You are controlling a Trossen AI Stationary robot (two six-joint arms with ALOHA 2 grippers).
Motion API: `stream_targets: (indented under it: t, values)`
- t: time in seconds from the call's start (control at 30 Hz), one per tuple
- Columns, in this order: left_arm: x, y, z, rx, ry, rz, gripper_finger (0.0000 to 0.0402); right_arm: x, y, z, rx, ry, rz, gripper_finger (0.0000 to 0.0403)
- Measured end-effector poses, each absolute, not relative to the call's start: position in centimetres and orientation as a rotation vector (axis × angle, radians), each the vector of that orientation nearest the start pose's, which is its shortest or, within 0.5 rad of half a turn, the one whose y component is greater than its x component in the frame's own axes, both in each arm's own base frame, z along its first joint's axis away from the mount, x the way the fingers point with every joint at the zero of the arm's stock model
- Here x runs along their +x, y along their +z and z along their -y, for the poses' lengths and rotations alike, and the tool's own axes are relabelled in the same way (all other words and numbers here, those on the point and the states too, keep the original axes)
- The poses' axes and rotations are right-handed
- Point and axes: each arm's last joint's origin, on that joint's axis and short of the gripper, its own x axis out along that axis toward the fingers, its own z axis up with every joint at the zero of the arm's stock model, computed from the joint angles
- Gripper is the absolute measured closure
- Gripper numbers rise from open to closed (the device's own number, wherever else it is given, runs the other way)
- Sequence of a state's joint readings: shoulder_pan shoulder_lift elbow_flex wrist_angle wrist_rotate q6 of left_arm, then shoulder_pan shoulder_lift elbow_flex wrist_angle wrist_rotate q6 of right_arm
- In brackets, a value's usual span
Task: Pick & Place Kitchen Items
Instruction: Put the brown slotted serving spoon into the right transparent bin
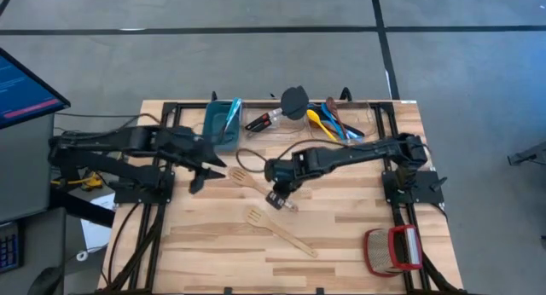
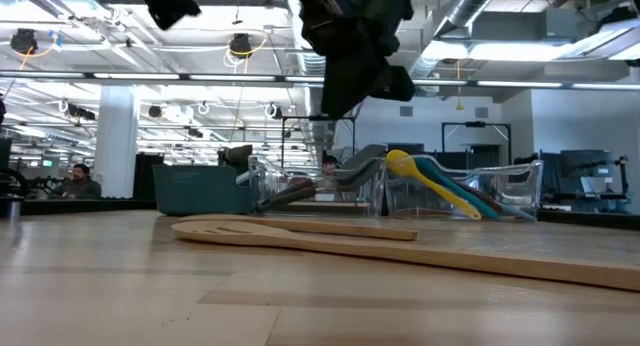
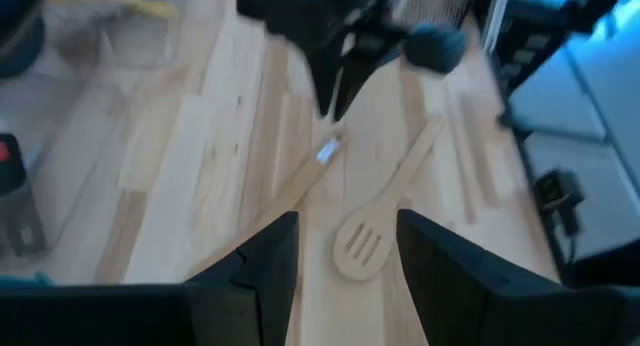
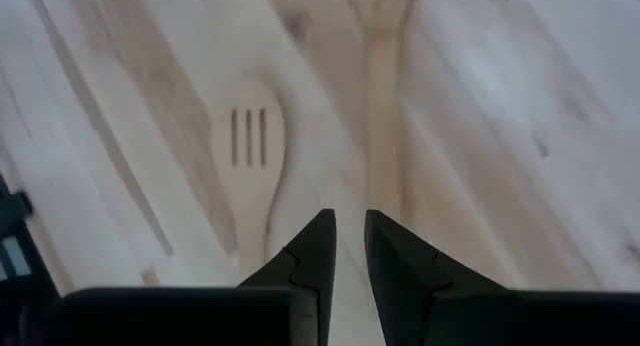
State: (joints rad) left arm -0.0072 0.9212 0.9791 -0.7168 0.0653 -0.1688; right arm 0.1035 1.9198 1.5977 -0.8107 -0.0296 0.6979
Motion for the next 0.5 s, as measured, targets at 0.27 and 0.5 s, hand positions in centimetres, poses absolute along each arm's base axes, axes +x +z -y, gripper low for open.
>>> stream_targets:
  t: [0.27,0.5]
  values:
    - [14.6,34.8,0.3,-0.249,0.008,-0.529,0.0243,41.6,27.6,-3.7,0.603,-0.198,-0.966,0.0349]
    - [13.3,35.4,0.3,-0.249,0.002,-0.478,0.0243,42.6,31.4,-3.7,0.621,-0.147,-0.817,0.0349]
